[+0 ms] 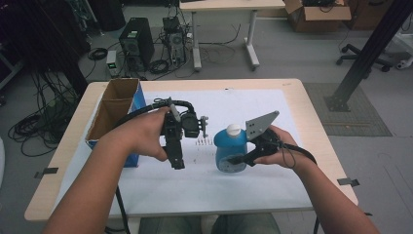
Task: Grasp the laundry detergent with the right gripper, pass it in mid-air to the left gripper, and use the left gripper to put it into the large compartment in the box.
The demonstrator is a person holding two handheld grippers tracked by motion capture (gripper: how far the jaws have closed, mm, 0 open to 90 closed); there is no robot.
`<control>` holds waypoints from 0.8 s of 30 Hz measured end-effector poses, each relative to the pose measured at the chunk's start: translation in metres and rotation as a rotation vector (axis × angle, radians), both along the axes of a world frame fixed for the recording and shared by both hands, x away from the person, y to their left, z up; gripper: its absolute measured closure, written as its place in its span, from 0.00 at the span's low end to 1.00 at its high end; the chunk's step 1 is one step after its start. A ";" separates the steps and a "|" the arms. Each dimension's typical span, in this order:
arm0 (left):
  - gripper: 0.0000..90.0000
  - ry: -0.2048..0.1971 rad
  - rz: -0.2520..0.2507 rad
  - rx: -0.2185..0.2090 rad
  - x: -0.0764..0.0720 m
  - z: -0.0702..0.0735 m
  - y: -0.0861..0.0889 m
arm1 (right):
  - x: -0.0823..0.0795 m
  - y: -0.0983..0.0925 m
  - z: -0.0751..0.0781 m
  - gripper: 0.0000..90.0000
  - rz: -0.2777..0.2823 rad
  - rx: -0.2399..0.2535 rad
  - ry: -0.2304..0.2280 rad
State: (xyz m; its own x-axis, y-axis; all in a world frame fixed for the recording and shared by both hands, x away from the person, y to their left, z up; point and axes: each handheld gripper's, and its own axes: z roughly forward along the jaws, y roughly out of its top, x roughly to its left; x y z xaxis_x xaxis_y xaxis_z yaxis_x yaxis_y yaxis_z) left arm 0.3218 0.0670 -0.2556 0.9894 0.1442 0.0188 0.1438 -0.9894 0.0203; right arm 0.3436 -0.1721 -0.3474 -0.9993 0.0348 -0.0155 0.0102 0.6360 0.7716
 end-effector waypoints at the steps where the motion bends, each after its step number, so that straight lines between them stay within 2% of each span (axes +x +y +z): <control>1: 0.00 0.002 -0.002 -0.001 0.000 0.001 0.000 | -0.001 0.002 -0.001 0.52 0.007 0.003 0.002; 10: 0.00 0.005 -0.017 -0.008 -0.001 0.006 -0.006 | -0.006 0.015 -0.011 0.51 0.047 0.036 0.020; 18: 0.00 0.007 -0.029 -0.009 -0.003 0.006 -0.011 | -0.010 0.035 -0.020 0.51 0.075 0.058 0.029; 24: 0.00 0.009 -0.031 -0.011 -0.004 0.006 -0.014 | -0.013 0.051 -0.025 0.51 0.079 0.053 0.023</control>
State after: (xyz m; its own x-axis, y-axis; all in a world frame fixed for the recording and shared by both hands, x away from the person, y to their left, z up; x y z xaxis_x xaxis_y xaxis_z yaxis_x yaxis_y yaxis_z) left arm 0.3181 0.0528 -0.2491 0.9935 0.1139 0.0083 0.1136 -0.9931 0.0300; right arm 0.3305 -0.1210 -0.3723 -0.9990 -0.0437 0.0070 -0.0204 0.5939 0.8043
